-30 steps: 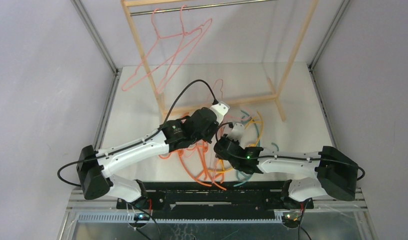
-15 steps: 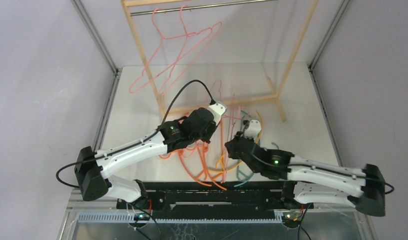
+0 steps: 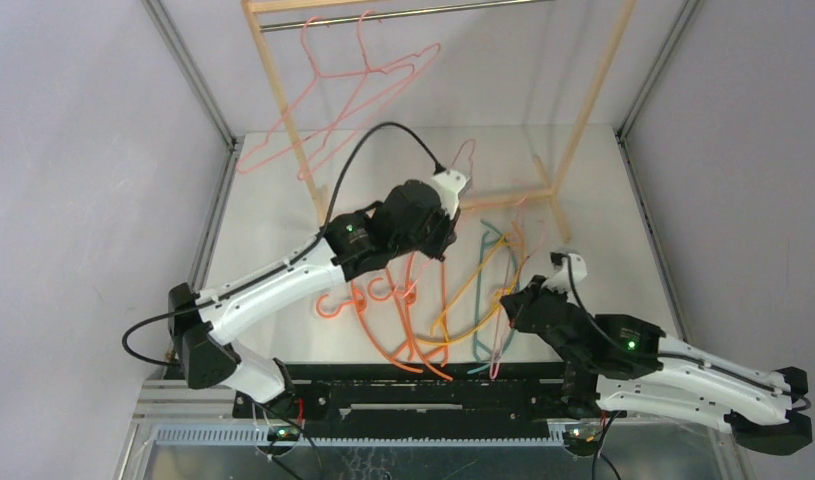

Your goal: Organize the hangers

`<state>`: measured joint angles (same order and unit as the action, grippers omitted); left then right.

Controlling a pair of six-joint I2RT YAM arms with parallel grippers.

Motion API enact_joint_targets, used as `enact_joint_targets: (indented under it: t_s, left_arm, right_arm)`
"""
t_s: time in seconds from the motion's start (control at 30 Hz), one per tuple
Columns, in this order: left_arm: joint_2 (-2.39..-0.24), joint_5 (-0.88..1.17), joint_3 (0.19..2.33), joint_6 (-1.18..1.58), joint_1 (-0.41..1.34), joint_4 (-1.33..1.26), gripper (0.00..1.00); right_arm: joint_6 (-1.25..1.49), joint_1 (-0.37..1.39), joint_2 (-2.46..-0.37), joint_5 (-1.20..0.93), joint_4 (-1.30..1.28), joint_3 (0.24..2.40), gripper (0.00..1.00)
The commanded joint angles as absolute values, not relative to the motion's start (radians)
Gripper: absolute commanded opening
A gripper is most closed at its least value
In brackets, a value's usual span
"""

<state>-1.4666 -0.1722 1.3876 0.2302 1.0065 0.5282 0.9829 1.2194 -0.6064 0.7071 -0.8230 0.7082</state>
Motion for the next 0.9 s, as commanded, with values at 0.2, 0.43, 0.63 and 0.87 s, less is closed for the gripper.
enact_joint_targets:
  t_s: [0.2,0.43,0.63,0.87]
  left_arm:
    - [-1.673,0.065,1.959,0.465,0.917,0.483,0.00]
    - [-1.757,0.177,2.012,0.646,0.820,0.292,0.00]
    - [-1.757,0.217,1.957,0.778,0.746,0.074,0.00]
    - [-1.684,0.146,1.910,0.749,0.730,-0.055,0.00]
  right_arm:
    - [1.051,1.229,-0.498,0.815,-0.994,0.743,0.00]
    - [1.058,1.229,-0.492,0.838,-1.022,0.764,0.00]
    - [1.057,1.229,-0.482,0.856,-1.045,0.773,0.00]
    - [1.045,1.219,-0.492,0.865,-1.045,0.776,0.00]
